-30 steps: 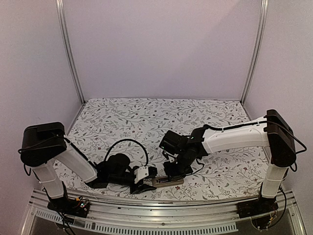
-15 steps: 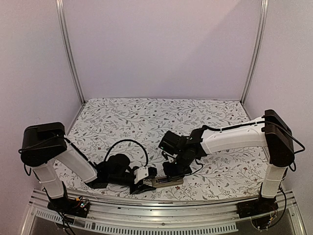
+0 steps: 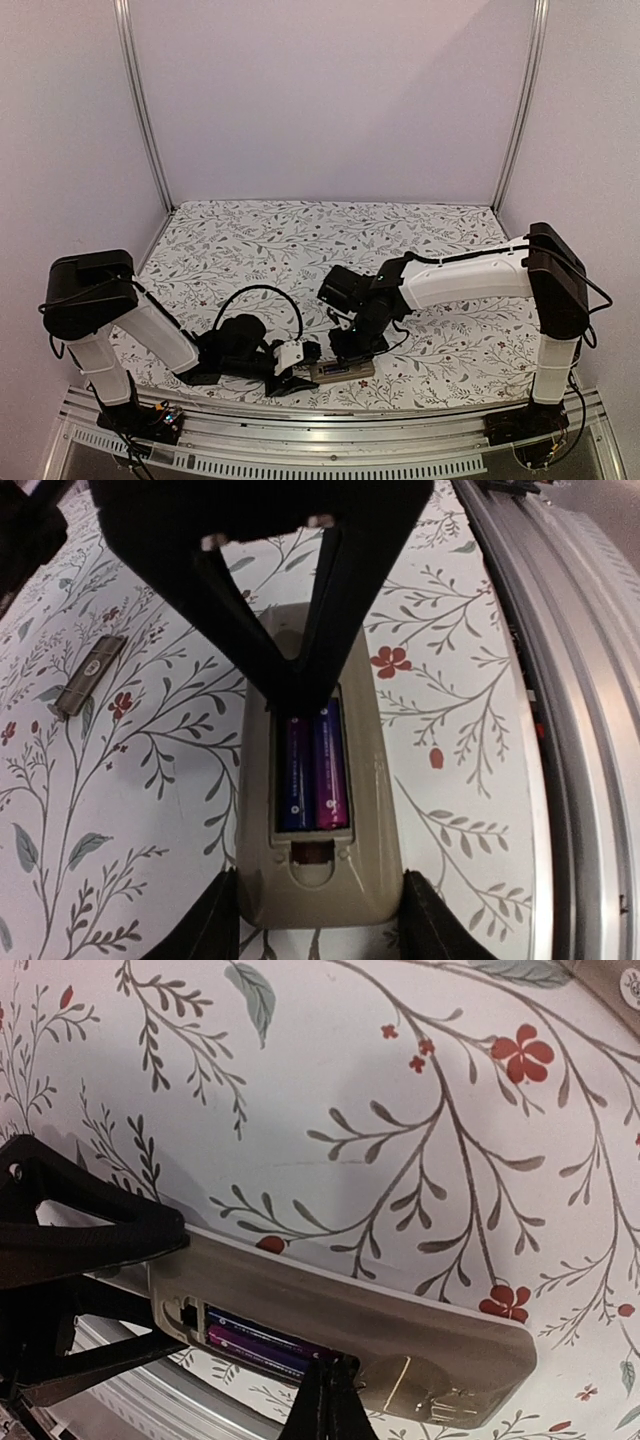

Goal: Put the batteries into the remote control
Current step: Load the battery into the battery compartment.

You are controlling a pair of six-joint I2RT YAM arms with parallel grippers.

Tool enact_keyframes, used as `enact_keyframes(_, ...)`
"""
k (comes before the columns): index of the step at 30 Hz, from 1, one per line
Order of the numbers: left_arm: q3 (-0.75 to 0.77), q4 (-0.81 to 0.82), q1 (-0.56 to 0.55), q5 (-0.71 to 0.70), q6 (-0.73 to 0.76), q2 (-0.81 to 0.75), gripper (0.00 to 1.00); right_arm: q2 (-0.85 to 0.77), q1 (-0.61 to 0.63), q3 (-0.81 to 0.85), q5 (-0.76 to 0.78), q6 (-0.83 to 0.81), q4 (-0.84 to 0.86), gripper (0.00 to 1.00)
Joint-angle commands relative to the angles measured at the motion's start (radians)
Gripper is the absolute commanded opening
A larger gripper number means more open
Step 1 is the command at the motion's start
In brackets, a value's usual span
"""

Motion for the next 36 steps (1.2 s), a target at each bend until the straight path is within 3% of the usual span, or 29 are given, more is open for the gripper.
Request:
enact_keyframes(1,0.012,0.048,-0.004,0.020,-0.021,0.021,0.27,0.117,0.034,0.012,0.016,-0.044,0.031,0.00)
enact_keyframes(15,0.007,0.049,0.005,0.022,-0.039,0.016,0.24,0.070,0.010,-0.043,0.022,-0.036,0.060,0.00)
enact_keyframes(28,0.009,0.024,0.003,0.028,-0.004,-0.006,0.34,-0.246,-0.079,-0.185,-0.014,-0.139,0.355,0.03)
enact_keyframes(31,0.013,0.003,0.005,0.039,0.031,-0.015,0.47,-0.293,-0.123,-0.205,-0.005,-0.168,0.352,0.12)
enact_keyframes(33,0.015,-0.015,0.010,0.052,0.070,-0.028,0.58,-0.312,-0.168,-0.210,0.007,-0.193,0.345,0.26)
enact_keyframes(34,0.015,-0.023,0.015,0.057,0.091,-0.032,0.63,-0.319,-0.194,-0.207,0.009,-0.210,0.344,0.36)
enact_keyframes(36,0.015,-0.049,0.026,0.067,0.137,-0.048,0.74,-0.325,-0.245,-0.194,-0.009,-0.314,0.342,0.67)
